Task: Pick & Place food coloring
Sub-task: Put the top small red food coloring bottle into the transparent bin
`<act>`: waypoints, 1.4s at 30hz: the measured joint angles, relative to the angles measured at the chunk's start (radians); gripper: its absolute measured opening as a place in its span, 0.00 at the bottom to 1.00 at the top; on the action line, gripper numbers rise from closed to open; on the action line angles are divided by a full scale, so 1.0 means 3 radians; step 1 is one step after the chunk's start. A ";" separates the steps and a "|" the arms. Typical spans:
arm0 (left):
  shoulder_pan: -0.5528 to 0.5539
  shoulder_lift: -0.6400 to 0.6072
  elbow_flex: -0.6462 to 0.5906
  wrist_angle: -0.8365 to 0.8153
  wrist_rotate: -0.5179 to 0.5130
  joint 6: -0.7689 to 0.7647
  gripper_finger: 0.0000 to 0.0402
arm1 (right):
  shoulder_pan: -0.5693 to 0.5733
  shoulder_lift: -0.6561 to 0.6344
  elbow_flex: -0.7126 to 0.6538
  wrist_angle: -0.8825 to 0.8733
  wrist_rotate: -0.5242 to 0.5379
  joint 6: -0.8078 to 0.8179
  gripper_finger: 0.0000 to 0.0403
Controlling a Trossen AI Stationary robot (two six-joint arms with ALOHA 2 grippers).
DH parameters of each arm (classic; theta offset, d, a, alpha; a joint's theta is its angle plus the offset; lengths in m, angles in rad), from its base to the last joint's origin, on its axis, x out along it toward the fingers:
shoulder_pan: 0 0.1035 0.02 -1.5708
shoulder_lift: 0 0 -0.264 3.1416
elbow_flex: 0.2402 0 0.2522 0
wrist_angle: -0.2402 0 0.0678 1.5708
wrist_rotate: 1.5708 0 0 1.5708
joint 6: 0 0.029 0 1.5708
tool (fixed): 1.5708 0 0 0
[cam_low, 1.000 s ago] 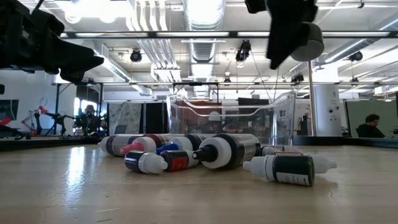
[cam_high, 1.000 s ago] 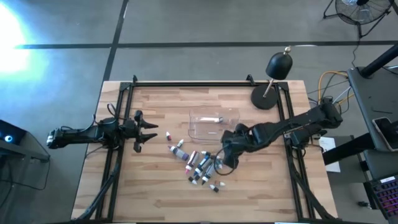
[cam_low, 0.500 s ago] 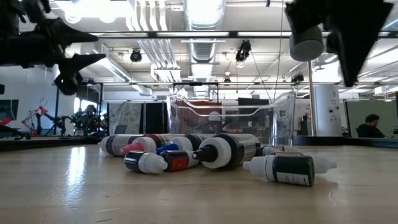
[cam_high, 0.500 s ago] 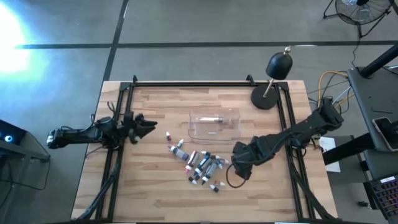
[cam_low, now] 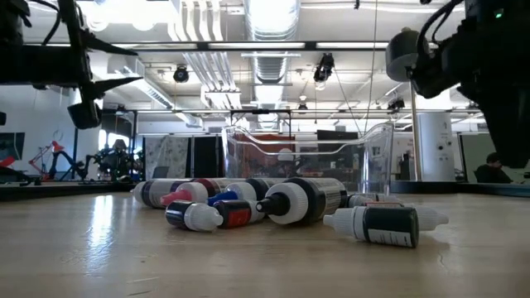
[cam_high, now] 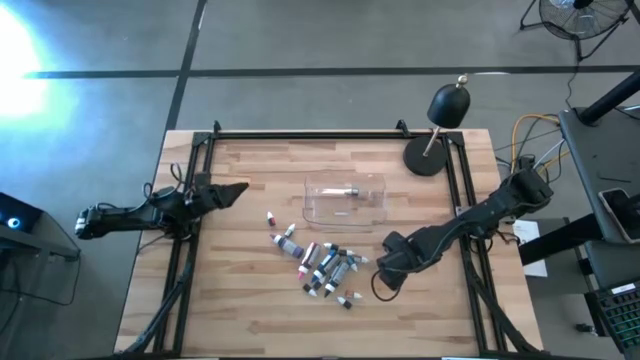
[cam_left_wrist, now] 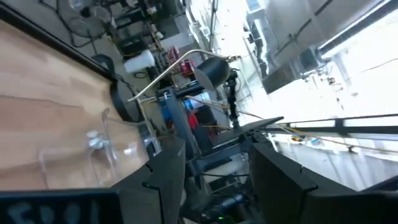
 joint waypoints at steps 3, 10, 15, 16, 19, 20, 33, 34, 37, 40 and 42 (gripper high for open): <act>0.0000 0.0042 0.0009 -0.0113 -0.0029 -0.0244 0.37 | 0.0000 0.0000 -0.0067 0.0064 0.0000 0.0232 0.54; 0.0000 0.0502 0.0472 -0.1033 0.0207 0.0199 0.31 | 0.0000 -0.0003 -0.0098 0.0060 0.0002 0.0409 0.54; 0.0017 0.1094 0.0929 -0.1837 0.0425 0.0441 0.30 | -0.0006 -0.0005 -0.0070 0.0053 0.0004 0.0232 0.54; 0.0036 0.1242 0.1014 -0.2086 0.0421 0.0256 0.30 | -0.0007 -0.0005 -0.0070 0.0042 0.0004 0.0228 0.54; 0.0063 0.1711 0.1168 -0.2502 0.0448 -0.0261 0.30 | -0.0008 -0.0005 -0.0112 0.0017 0.0004 0.0332 0.54; 0.0060 0.1851 0.1200 -0.2469 0.0474 -0.0317 0.30 | -0.0008 -0.0005 -0.0137 -0.0002 0.0004 0.0416 0.54; 0.0056 0.3101 0.1410 -0.1713 0.0476 -0.0784 0.30 | -0.0006 -0.0006 -0.0335 -0.0443 0.0007 0.0722 0.54; 0.0053 0.3164 0.1428 -0.1711 0.0476 -0.0848 0.30 | -0.0006 -0.0006 -0.0375 -0.0463 -0.0007 0.0721 0.54; 0.0050 0.3364 0.1545 -0.1724 0.0477 -0.0903 0.30 | -0.0006 -0.0006 -0.0516 -0.0478 -0.0056 0.0696 0.54; 0.0050 0.3611 0.1730 -0.1824 0.0432 -0.0926 0.30 | -0.0006 -0.0008 -0.0657 -0.0481 -0.0129 0.0597 0.54; 0.0050 0.3820 0.1872 -0.1959 0.0411 -0.0934 0.30 | -0.0006 -0.0007 -0.0732 -0.0483 -0.0141 0.0542 0.54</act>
